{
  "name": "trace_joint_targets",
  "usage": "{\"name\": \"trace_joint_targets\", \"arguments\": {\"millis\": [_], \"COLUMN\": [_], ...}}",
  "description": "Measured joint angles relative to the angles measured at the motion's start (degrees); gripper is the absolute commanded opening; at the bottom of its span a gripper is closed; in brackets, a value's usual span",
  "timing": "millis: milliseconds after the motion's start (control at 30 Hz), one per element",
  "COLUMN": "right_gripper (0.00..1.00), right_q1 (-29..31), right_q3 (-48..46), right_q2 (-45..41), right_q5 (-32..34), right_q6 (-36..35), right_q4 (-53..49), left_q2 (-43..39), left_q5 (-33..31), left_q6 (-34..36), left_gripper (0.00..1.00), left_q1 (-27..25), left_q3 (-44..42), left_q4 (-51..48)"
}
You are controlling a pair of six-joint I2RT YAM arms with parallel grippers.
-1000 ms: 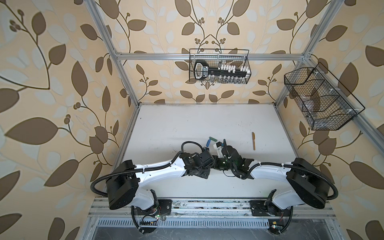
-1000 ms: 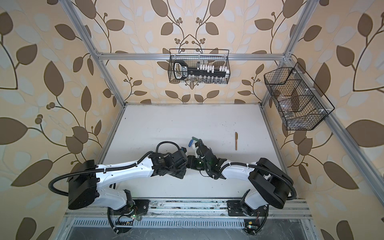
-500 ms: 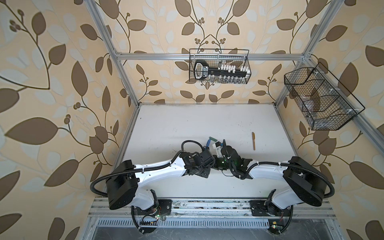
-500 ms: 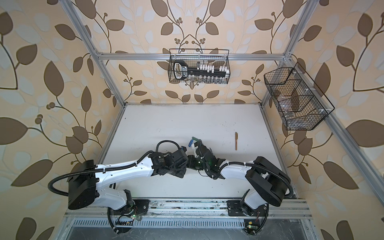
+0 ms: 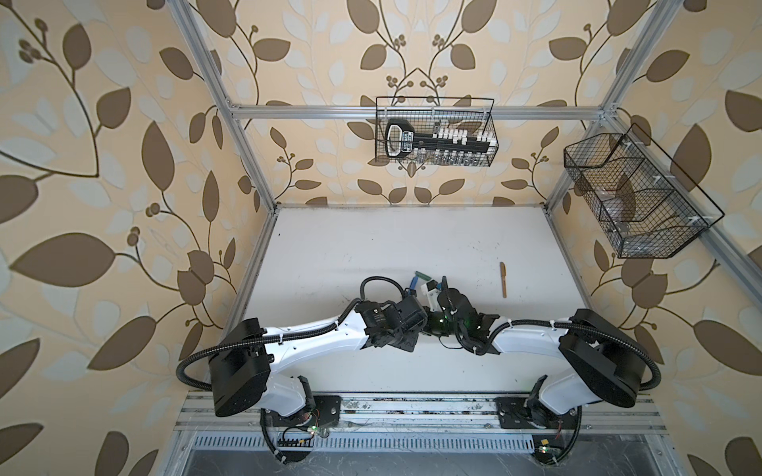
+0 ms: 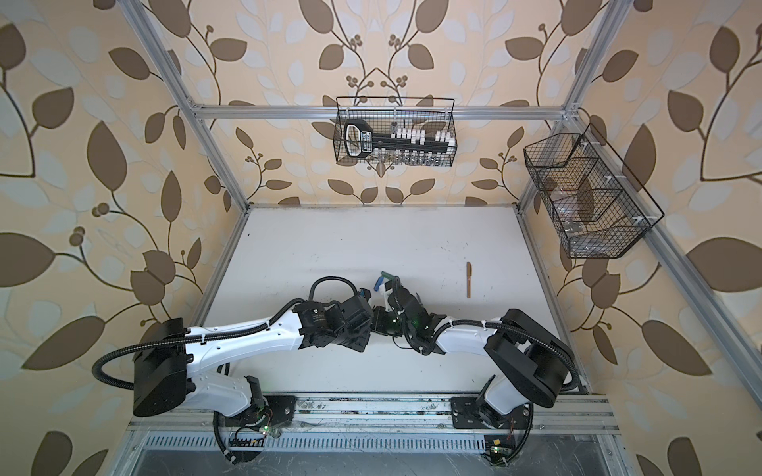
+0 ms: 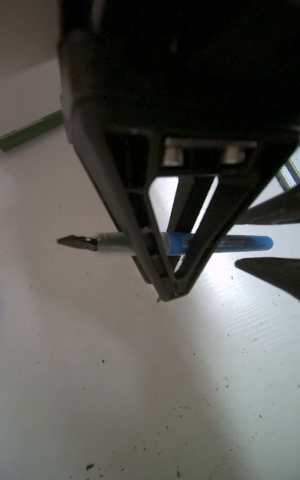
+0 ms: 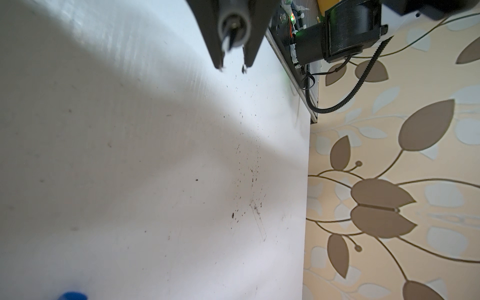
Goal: Insert the pens into the pen caps
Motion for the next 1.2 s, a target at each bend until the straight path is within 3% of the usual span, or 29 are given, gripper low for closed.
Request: {"name": "trace_joint_targets", "arguments": {"millis": [133, 300, 600, 767, 1000, 1200], "right_gripper": [0.07, 0.07, 0.08, 0.06, 0.06, 0.06], "right_q1": [-1.2, -4.8, -10.1, -10.1, -9.2, -8.6], "right_q3": [0.0, 0.0, 0.0, 0.0, 0.0, 0.2], "right_q2": [-1.4, -5.8, -12.8, -13.9, -13.9, -13.8], "right_q5": [0.0, -2.1, -10.8, -13.6, -15.3, -15.7], "right_q6": [-0.5, -1.5, -3.1, -3.5, -3.2, -2.5], "right_q4": [-1.2, -1.9, -1.3, -0.9, 0.5, 2.3], "left_q2": [-4.7, -13.9, -25.1, -26.0, -18.9, -15.3], "left_q5": [-1.5, -2.6, 11.0, 17.7, 25.5, 27.7], "left_q6": [-0.4, -0.6, 1.0, 2.2, 3.0, 3.3], "left_gripper": [0.59, 0.8, 0.98, 0.97, 0.91, 0.67], "left_q1": [0.0, 0.3, 10.9, 12.1, 12.1, 12.2], "left_q3": [-0.6, -4.6, -12.6, -11.6, -9.7, -7.8], "left_q4": [0.0, 1.9, 12.5, 15.8, 17.9, 17.8]}}
